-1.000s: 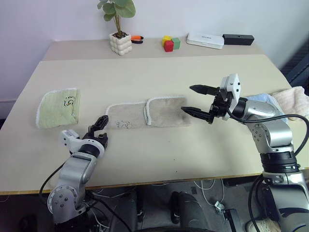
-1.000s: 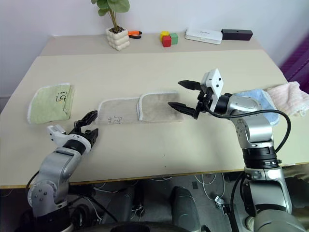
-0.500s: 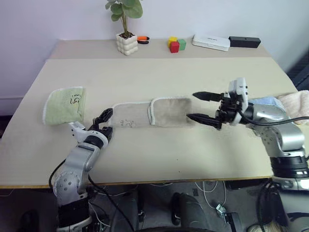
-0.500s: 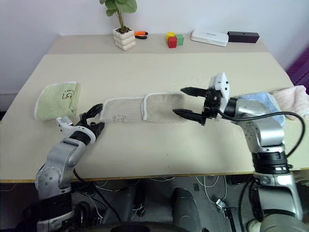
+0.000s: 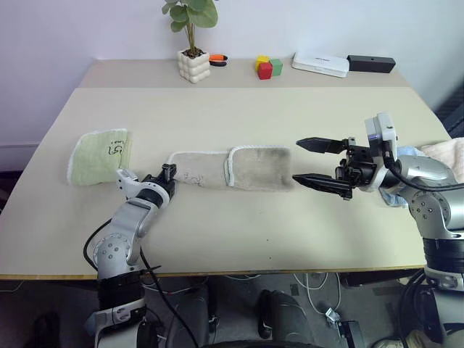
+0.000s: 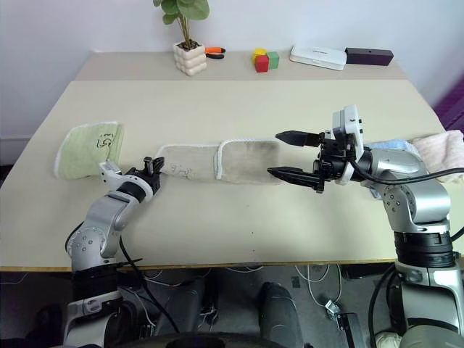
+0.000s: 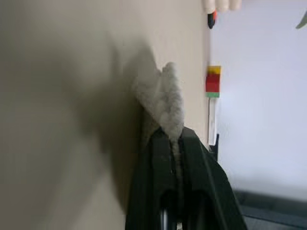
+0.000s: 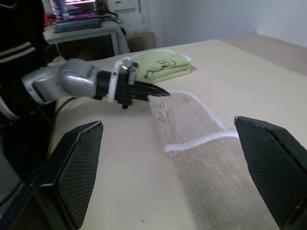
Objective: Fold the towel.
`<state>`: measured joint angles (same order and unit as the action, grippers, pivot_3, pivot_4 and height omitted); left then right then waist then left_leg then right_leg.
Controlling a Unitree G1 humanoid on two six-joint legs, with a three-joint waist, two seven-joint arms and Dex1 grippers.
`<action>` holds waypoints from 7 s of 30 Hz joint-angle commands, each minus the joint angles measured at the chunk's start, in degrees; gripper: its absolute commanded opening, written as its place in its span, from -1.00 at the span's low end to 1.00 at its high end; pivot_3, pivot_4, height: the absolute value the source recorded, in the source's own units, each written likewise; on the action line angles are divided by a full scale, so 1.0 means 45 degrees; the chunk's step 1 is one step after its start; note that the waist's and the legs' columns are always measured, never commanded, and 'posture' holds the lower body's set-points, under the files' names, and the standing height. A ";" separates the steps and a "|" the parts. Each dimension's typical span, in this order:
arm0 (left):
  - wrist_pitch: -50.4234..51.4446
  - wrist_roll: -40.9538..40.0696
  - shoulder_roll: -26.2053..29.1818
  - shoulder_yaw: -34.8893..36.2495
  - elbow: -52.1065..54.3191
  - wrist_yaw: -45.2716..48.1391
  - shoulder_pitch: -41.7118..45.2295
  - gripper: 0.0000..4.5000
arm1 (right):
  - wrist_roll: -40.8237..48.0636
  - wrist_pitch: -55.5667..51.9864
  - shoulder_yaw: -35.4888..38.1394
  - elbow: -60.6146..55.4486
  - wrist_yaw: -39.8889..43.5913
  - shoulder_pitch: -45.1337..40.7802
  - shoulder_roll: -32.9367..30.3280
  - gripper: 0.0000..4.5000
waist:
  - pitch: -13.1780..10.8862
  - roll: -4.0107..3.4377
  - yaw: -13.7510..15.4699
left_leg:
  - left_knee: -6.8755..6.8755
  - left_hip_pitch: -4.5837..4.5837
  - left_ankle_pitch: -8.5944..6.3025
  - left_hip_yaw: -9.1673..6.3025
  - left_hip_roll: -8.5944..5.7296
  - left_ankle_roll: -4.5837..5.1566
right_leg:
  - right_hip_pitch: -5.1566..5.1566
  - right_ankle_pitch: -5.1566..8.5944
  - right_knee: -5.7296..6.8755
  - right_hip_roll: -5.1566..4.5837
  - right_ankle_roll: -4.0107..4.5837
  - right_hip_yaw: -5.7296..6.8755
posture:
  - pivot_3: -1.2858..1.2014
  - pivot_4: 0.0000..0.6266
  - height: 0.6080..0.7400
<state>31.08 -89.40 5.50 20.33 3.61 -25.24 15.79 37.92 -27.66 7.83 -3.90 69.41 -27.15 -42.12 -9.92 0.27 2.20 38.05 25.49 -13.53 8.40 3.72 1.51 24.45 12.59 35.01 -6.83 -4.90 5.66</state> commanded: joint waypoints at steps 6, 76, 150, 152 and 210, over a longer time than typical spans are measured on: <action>0.1068 0.1545 0.0948 -0.0831 0.0973 0.1592 0.0535 -0.98 | -0.0208 0.0850 0.0846 0.0961 -0.0409 -0.0422 -0.0019 1.00 | -0.0018 0.0025 0.0001 | 0.0000 0.0052 0.0001 -0.0001 -0.0004 0.0001 | 0.0023 0.0000 -0.0001 0.0002 -0.0001 0.0002 | 0.03 -0.52 1.00; 0.3757 1.1238 -0.1329 -0.4359 -0.2250 1.2679 0.6368 0.98 | -0.2005 0.1891 0.1877 0.2502 -0.5134 -0.0905 0.0533 1.00 | -0.0022 0.0011 -0.0070 | 0.0056 0.0191 0.0066 -0.0137 -0.0038 -0.0003 | 0.0066 -0.0027 0.0046 0.0029 -0.0061 0.0127 | 0.03 -0.52 1.00; -0.2811 1.3550 0.1333 -0.3270 -0.3481 1.5870 0.4884 0.98 | 0.0130 -0.5156 0.1987 0.1797 -1.0712 -0.2576 0.5068 1.00 | -0.0009 -0.0025 -0.0613 | 0.0022 0.0167 0.0121 -0.0143 -0.0021 -0.0069 | 0.0050 -0.0025 0.0126 0.0048 -0.0069 0.0170 | 0.03 -0.52 1.00; -0.2887 1.3367 0.2013 -0.3106 -0.3450 1.6545 0.4778 0.98 | 0.0113 -0.5554 0.1875 0.1749 -1.0990 -0.2666 0.5113 1.00 | -0.0009 -0.0025 -0.0594 | 0.0030 0.0175 0.0121 -0.0144 -0.0022 -0.0068 | 0.0051 -0.0026 0.0126 0.0044 -0.0067 0.0173 | 0.03 -0.52 1.00; -0.5823 1.3872 0.0735 -0.3763 -0.9065 2.1614 0.8155 1.00 | 0.5826 -0.0647 1.0416 -0.0590 -1.8914 -0.0785 0.6213 -0.99 | -0.0005 -0.0056 -0.0664 | 0.0026 0.0177 0.0111 -0.0140 -0.0036 -0.0050 | 0.0086 -0.0018 0.0187 0.0034 -0.0074 0.0151 | 0.03 -0.52 1.00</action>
<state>4.75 -26.68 8.56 2.87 -38.11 71.56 51.74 62.89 -32.66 54.87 -6.39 -17.03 -30.70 -12.80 -9.95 0.02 -0.79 38.17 26.29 -13.03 7.77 3.56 1.29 24.83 12.51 35.85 -6.68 -5.23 6.34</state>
